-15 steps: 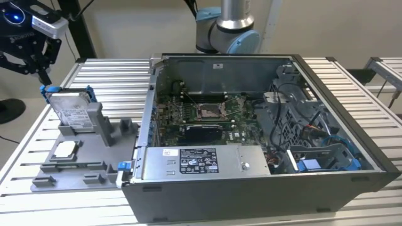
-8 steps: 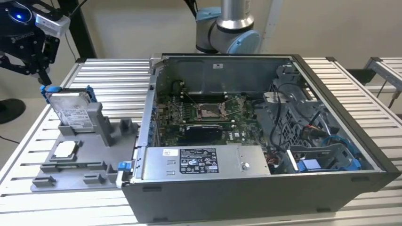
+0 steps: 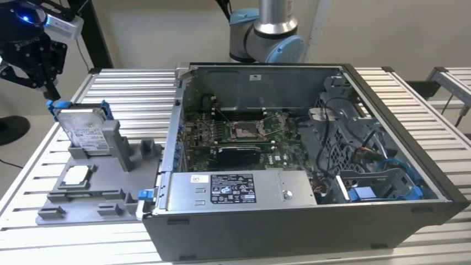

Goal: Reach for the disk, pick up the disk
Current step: 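Pick up the disk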

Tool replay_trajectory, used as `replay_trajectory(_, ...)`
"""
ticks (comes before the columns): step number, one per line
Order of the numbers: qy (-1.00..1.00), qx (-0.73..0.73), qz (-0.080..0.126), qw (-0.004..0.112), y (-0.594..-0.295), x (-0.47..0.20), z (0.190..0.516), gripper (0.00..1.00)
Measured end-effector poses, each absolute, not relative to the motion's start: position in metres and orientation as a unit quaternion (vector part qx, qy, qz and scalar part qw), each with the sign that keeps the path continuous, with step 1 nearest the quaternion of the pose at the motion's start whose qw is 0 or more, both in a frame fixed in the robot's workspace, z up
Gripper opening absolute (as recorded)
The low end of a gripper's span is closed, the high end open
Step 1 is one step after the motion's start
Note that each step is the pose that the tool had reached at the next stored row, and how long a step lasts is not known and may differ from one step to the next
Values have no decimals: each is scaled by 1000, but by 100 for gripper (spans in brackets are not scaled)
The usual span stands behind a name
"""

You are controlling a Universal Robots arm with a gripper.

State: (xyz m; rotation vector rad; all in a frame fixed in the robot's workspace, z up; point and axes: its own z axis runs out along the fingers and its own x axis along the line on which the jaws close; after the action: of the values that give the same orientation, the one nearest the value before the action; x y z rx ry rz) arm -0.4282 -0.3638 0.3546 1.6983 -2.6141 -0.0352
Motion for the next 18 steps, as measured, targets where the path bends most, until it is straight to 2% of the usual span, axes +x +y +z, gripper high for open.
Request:
replay_trajectory(10,-785,619,-9,13,-364,-428,355,0)
replay_trajectory(18,-756,654,0,4,-363,-428,353,0)
